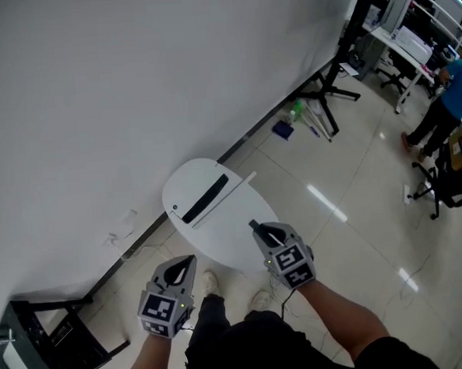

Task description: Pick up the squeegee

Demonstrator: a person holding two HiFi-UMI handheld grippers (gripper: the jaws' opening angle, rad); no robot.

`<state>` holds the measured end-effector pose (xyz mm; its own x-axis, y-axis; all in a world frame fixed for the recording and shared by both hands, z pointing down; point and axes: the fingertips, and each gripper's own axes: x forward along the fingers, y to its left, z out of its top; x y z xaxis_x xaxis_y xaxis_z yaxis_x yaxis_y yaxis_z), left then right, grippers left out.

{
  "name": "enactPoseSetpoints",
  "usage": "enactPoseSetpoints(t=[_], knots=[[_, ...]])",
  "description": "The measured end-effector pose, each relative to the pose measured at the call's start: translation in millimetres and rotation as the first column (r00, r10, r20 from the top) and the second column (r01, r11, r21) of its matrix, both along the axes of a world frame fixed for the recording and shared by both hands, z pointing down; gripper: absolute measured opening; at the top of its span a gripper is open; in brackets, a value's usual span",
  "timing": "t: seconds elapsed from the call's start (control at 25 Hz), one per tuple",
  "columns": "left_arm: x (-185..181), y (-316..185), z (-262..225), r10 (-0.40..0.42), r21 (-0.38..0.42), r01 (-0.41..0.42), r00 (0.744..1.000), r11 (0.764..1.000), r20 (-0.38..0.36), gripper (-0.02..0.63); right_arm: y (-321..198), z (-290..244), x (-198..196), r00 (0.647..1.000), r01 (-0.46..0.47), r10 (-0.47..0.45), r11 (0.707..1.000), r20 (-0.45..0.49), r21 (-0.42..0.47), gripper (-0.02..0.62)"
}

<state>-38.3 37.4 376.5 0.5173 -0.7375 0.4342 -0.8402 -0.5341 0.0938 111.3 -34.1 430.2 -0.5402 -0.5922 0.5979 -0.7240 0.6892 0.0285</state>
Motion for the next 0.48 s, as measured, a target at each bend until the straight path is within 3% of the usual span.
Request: enactPoseSetpoints(t=[0.24,0.48], knots=[[33,51,-26,-0.016,0.043,0.016,1.0,0.999,0.006,-0.006,63,-46,51,0.999,0.0,-0.002,0.999,0.036,0.043,0.091],[53,72,-40,0.045,0.068,-0.047,0.999,0.997,0.022,-0.006,100,-72,78,0.995,-0.045,0.038,0.995,0.088,0.089,0.091]])
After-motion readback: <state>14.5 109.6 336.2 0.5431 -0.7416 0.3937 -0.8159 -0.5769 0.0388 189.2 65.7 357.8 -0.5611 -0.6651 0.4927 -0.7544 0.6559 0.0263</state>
